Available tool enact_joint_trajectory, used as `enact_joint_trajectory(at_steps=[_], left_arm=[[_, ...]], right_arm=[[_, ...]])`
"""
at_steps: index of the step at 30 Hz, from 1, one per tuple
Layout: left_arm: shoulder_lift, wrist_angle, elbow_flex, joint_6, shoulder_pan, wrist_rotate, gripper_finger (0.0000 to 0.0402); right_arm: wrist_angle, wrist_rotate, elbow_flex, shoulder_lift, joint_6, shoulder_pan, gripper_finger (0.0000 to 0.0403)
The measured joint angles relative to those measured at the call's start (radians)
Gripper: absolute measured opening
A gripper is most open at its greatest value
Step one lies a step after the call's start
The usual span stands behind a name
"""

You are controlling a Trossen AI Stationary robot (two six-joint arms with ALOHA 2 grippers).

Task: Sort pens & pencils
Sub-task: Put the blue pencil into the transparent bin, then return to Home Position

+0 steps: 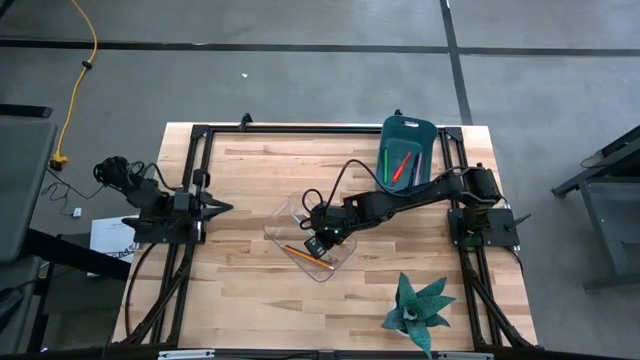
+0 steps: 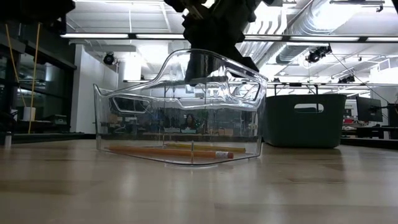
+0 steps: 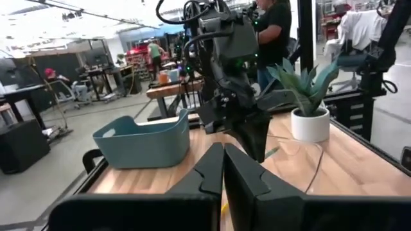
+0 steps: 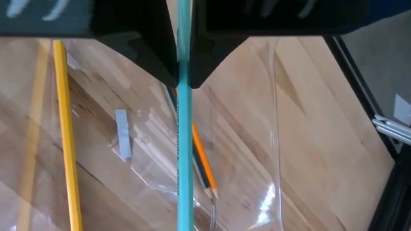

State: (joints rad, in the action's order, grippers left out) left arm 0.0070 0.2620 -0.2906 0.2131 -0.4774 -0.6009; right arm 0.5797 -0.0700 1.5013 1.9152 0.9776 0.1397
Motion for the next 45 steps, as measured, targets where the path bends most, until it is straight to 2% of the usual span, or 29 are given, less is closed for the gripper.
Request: enact_joint_trajectory(at_steps=[12, 17, 21, 25, 32, 33, 37, 39, 41, 45], left_arm=[[0.0, -0.034, 0.077, -0.04, 0.0, -0.035, 0.0], [0.0, -0.033, 0.078, -0.064, 0.0, -0.032, 0.0], [0.0, -0.031, 0.078, -0.091, 0.0, -0.061, 0.0], [0.0, -0.026, 0.078, -0.106, 0.0, -0.121, 0.0001], [0.0, -0.012, 0.078, -0.106, 0.0, -0.153, 0.0001], [0.0, -0.011, 0.078, -0.107, 0.0, -0.153, 0.0001], [0.0, -0.017, 0.078, -0.108, -0.001, -0.153, 0.0004], [0.0, -0.023, 0.078, -0.112, -0.001, -0.152, 0.0005], [0.0, -0.026, 0.078, -0.116, -0.001, -0.152, 0.0007], [0.0, -0.025, 0.078, -0.116, -0.001, -0.152, 0.0007]], right_arm=[[-0.01, -0.043, 0.0, 0.0, 0.013, -0.01, 0.0082], [-0.045, -0.051, 0.07, -0.022, -0.129, -0.018, 0.0091], [-0.033, -0.046, 0.202, -0.028, -0.238, -0.04, 0.0092], [0.05, -0.036, 0.417, -0.028, -0.382, -0.061, 0.0092], [0.303, 0.132, 0.855, -0.062, -0.643, -0.041, 0.0092], [0.287, 0.167, 0.855, -0.091, -0.676, -0.023, 0.0092], [0.152, 0.288, 0.649, -0.303, -0.749, 0.063, 0.0091], [0.12, 0.402, 0.523, -0.408, -0.742, 0.112, 0.0091], [0.027, 0.483, 0.372, -0.512, -0.724, 0.167, 0.0091], [-0.287, 0.53, 0.012, -0.697, -0.727, 0.253, 0.0091]])
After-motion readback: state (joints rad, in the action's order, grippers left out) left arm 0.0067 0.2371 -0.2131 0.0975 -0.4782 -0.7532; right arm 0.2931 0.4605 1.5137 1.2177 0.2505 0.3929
